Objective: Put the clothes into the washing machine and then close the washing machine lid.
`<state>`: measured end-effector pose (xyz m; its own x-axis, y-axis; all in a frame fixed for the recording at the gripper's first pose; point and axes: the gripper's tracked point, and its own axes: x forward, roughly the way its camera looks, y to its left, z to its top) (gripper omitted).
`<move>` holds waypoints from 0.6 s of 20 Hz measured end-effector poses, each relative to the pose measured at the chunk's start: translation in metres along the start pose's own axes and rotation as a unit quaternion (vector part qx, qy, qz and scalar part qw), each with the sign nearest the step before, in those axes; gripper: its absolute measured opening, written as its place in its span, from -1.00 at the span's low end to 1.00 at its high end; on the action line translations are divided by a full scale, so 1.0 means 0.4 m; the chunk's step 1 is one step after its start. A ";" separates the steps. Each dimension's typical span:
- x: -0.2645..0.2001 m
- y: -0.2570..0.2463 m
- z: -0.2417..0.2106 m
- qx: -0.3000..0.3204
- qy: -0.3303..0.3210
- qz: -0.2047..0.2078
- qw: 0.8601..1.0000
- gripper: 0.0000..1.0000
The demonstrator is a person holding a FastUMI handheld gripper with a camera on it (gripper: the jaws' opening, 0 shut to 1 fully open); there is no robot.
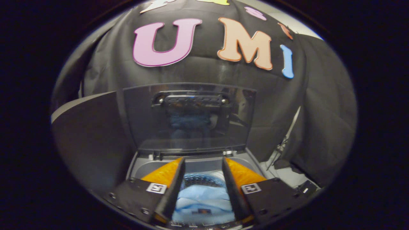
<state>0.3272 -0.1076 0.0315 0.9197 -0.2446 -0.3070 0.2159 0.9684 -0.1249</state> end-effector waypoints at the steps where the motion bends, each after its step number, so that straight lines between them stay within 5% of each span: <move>1: -0.002 0.014 0.002 0.002 0.000 0.010 1.000 0.42; 5: -0.040 0.065 0.017 0.011 -0.032 0.049 0.998 0.96; 12: -0.092 0.050 -0.007 -0.008 -0.076 0.021 0.997 0.98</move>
<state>0.2968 -0.0792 0.0378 0.9671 -0.1929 -0.1658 0.1724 0.9764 -0.1302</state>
